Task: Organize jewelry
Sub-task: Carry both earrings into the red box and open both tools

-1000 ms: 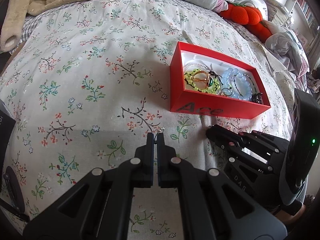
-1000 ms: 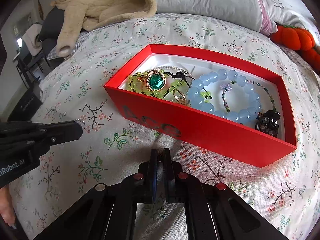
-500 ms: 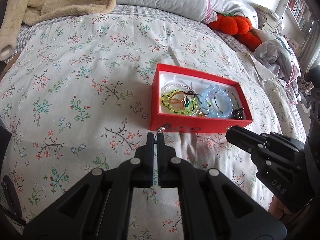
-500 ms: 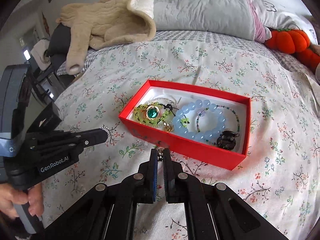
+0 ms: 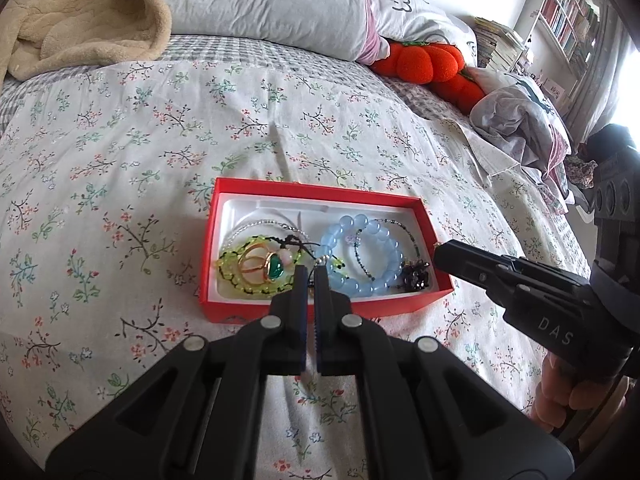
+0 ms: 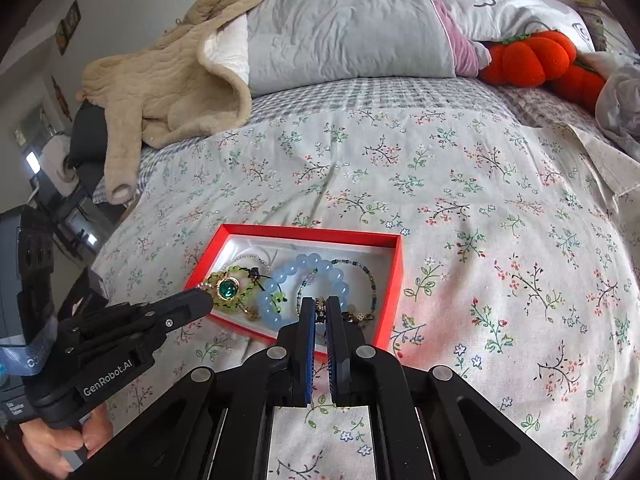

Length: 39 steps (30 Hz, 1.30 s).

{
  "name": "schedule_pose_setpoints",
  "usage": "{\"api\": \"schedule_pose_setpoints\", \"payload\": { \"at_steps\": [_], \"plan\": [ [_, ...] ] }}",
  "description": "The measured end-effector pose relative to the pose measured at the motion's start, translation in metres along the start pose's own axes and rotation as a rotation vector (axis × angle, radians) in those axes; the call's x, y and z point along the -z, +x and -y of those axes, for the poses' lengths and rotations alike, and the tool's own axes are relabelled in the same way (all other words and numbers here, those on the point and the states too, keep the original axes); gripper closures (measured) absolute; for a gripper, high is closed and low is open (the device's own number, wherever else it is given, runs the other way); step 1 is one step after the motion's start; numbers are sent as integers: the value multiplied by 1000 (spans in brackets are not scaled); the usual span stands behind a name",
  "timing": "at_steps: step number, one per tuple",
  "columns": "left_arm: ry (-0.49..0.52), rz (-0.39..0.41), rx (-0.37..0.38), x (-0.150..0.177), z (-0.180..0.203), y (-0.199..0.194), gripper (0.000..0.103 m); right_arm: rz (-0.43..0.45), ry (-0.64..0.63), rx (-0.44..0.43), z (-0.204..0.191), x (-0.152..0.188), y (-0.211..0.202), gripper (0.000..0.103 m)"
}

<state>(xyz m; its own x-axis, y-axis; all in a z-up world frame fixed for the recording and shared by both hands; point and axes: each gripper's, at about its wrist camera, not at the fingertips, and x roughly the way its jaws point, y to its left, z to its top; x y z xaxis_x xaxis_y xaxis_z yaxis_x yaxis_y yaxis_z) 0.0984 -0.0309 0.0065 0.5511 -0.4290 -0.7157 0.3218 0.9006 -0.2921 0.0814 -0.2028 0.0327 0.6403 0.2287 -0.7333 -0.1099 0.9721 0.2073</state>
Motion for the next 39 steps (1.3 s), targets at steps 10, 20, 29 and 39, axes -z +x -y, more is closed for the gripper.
{"api": "schedule_pose_setpoints", "payload": {
  "at_steps": [10, 20, 29, 39],
  "plan": [
    [4, 14, 4, -5, 5, 5, 91, -13, 17, -10, 10, -7, 9, 98],
    [-13, 23, -77, -5, -7, -14, 74, -24, 39, -20, 16, -12, 18, 97],
    [-40, -18, -167, 3, -15, -18, 42, -20, 91, -45, 17, -14, 12, 84],
    [-71, -89, -302, 30, -22, -31, 14, -45, 50, 60, 13, 3, -20, 44]
  ]
}}
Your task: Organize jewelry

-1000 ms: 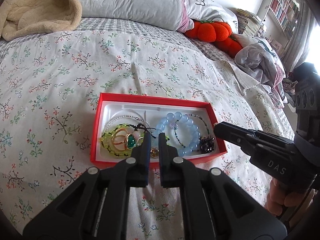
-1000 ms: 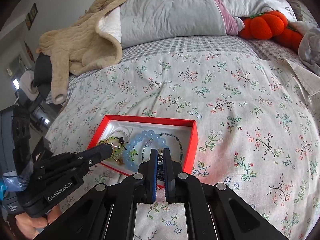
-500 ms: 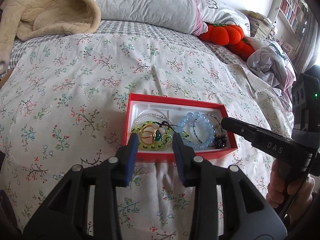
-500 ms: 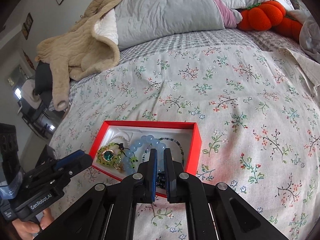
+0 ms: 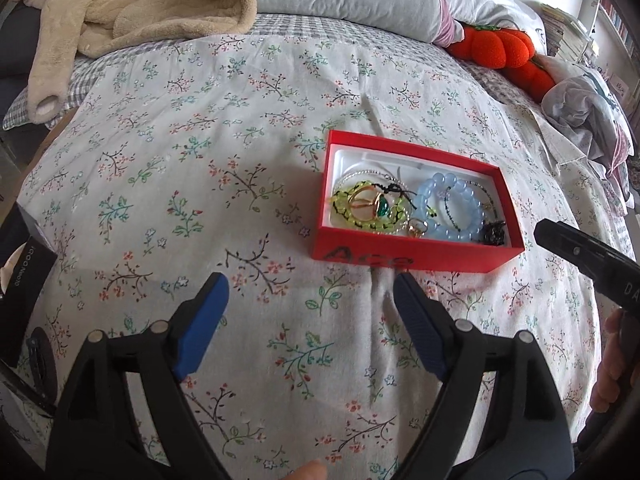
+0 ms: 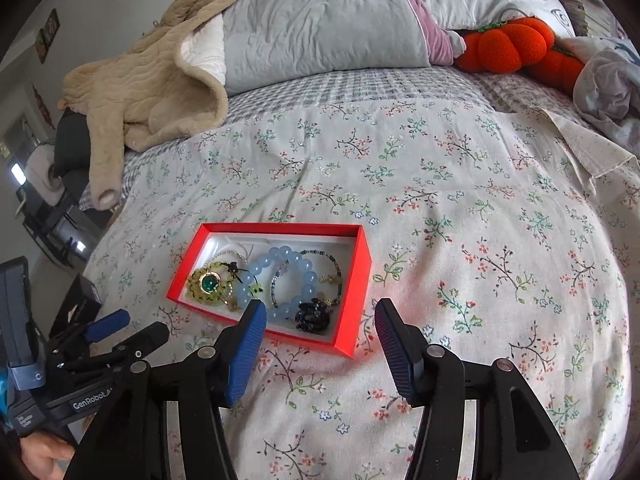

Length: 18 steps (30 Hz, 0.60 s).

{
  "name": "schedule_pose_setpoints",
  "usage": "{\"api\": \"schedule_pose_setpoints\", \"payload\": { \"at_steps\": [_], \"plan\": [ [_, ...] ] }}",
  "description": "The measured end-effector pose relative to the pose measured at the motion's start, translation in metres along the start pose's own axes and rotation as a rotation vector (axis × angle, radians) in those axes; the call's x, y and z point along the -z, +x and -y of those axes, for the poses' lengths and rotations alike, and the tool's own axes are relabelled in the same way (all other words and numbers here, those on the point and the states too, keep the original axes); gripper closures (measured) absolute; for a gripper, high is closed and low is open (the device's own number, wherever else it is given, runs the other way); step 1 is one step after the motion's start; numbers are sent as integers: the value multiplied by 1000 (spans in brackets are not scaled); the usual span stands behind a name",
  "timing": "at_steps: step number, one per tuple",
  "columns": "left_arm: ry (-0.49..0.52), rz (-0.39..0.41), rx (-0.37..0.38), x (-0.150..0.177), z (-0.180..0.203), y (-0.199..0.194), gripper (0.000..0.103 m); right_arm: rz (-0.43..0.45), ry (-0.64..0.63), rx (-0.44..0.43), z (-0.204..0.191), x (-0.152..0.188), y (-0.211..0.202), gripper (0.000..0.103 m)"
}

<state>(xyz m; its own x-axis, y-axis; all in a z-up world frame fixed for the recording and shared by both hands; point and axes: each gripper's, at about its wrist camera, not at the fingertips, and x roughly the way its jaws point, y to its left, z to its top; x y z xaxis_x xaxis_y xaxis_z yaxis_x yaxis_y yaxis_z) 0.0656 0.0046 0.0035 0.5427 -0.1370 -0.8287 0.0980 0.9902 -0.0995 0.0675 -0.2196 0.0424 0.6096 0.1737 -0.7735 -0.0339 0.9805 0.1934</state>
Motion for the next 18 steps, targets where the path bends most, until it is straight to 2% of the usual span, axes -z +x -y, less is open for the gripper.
{"api": "schedule_pose_setpoints", "payload": {
  "at_steps": [3, 5, 10, 18],
  "plan": [
    [11, -28, -31, 11, -1, -4, 1, -21, -2, 53, 3, 12, -7, 30],
    [21, -47, -35, 18, 1, -6, 1, -25, -11, 88, 3, 20, -13, 16],
    [38, -55, -53, 35, 7, -14, 1, -38, -18, 156, -1, 39, -27, 9],
    [43, -44, -57, 47, 10, -25, 1, -86, -57, 220, -11, 67, -33, 9]
  ]
}}
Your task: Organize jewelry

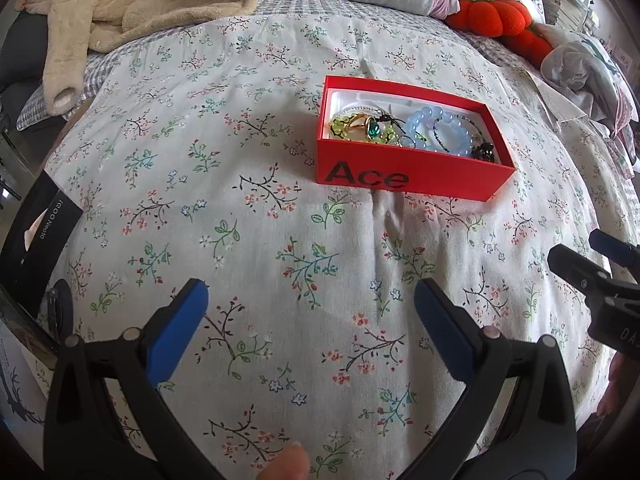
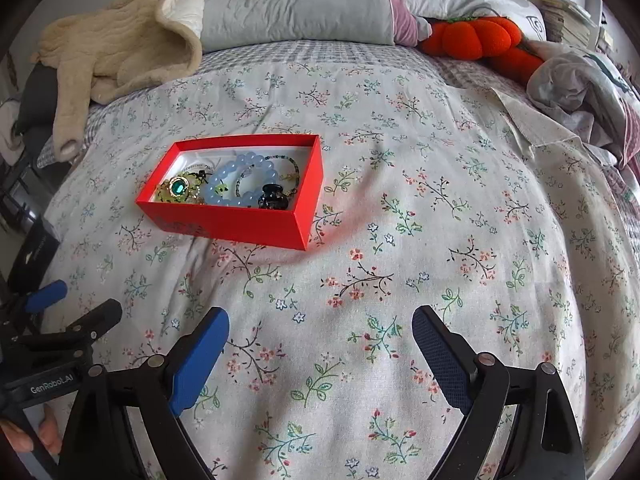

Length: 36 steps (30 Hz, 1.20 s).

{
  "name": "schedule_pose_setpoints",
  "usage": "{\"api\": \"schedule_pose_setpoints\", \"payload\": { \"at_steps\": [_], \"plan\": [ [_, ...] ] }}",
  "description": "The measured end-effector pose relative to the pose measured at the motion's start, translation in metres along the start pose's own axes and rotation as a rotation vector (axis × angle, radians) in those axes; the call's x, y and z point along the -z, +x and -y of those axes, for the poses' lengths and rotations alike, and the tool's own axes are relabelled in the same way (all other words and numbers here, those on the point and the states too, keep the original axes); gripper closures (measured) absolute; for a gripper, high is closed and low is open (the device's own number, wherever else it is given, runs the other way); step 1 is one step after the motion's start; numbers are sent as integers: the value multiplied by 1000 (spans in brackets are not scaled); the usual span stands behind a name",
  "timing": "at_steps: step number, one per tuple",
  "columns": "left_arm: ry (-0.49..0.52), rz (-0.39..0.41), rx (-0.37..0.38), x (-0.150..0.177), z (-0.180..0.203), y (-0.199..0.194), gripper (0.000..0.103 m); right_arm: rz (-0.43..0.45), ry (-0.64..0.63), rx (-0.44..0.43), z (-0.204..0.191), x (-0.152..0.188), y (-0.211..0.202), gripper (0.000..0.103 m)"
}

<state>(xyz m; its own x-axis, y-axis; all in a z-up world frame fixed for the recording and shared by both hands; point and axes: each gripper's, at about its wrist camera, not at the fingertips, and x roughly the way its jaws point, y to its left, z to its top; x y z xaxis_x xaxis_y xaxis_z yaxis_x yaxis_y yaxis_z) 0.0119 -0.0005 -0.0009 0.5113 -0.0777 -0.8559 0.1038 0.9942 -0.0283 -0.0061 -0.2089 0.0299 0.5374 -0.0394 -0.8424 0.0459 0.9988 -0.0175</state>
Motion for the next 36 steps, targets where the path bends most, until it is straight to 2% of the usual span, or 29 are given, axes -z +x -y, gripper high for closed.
{"api": "schedule_pose_setpoints", "payload": {
  "at_steps": [36],
  "plan": [
    [1, 18, -13, 2, 7, -4, 1, -18, -17, 20, -13, 4, 5, 9]
  ]
}}
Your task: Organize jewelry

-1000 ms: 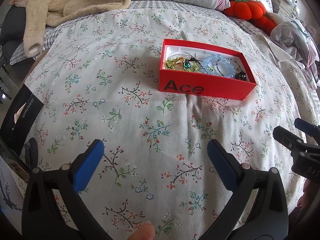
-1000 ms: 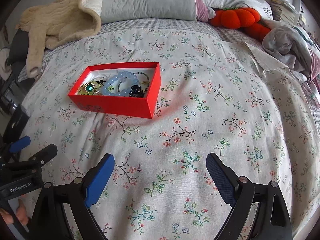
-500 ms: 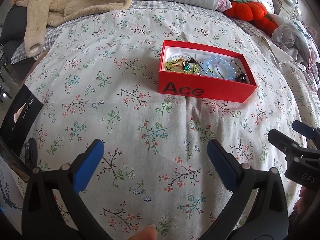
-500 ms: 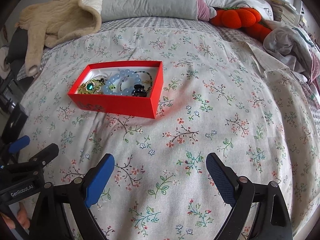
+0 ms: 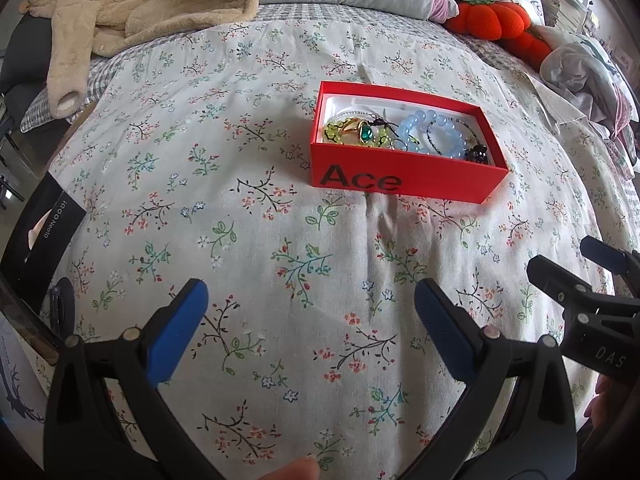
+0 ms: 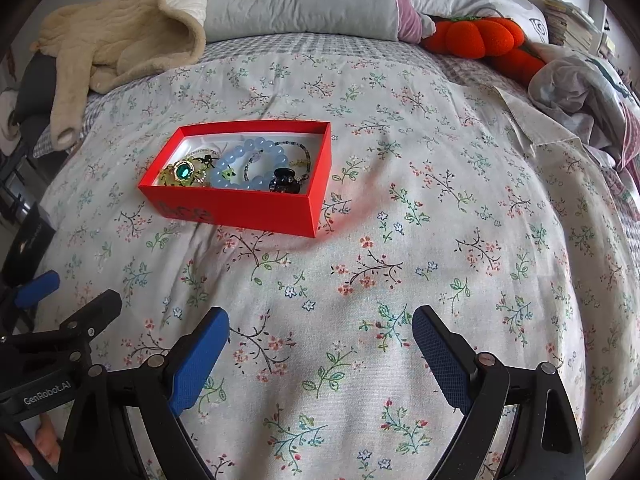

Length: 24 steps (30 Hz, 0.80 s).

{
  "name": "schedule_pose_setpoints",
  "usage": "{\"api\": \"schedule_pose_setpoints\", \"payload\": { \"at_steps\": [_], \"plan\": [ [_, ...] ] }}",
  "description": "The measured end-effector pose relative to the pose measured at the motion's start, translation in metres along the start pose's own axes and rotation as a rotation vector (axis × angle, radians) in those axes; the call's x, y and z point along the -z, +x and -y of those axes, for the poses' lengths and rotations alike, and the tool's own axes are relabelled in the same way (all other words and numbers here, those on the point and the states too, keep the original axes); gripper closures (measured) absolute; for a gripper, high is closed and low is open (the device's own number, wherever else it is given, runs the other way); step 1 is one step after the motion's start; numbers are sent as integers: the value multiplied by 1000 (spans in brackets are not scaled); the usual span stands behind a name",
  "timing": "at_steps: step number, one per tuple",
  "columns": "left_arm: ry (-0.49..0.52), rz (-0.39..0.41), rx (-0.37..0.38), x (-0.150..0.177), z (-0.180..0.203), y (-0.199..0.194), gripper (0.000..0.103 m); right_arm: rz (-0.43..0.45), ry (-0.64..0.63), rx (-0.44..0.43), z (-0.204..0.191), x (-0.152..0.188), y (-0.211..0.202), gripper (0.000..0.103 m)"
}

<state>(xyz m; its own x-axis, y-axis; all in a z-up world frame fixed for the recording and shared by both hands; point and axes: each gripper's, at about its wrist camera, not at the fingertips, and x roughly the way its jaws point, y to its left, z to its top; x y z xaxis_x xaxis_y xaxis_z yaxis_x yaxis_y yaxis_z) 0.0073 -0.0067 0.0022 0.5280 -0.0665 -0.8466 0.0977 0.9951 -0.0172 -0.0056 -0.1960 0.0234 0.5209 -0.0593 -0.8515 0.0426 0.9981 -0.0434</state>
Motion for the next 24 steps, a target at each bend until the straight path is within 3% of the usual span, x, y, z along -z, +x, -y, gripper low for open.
{"api": "schedule_pose_setpoints", "payload": {
  "at_steps": [24],
  "plan": [
    [6, -3, -7, 1, 2, 2, 1, -1, 13, 9, 4, 0, 0, 9]
  ]
}}
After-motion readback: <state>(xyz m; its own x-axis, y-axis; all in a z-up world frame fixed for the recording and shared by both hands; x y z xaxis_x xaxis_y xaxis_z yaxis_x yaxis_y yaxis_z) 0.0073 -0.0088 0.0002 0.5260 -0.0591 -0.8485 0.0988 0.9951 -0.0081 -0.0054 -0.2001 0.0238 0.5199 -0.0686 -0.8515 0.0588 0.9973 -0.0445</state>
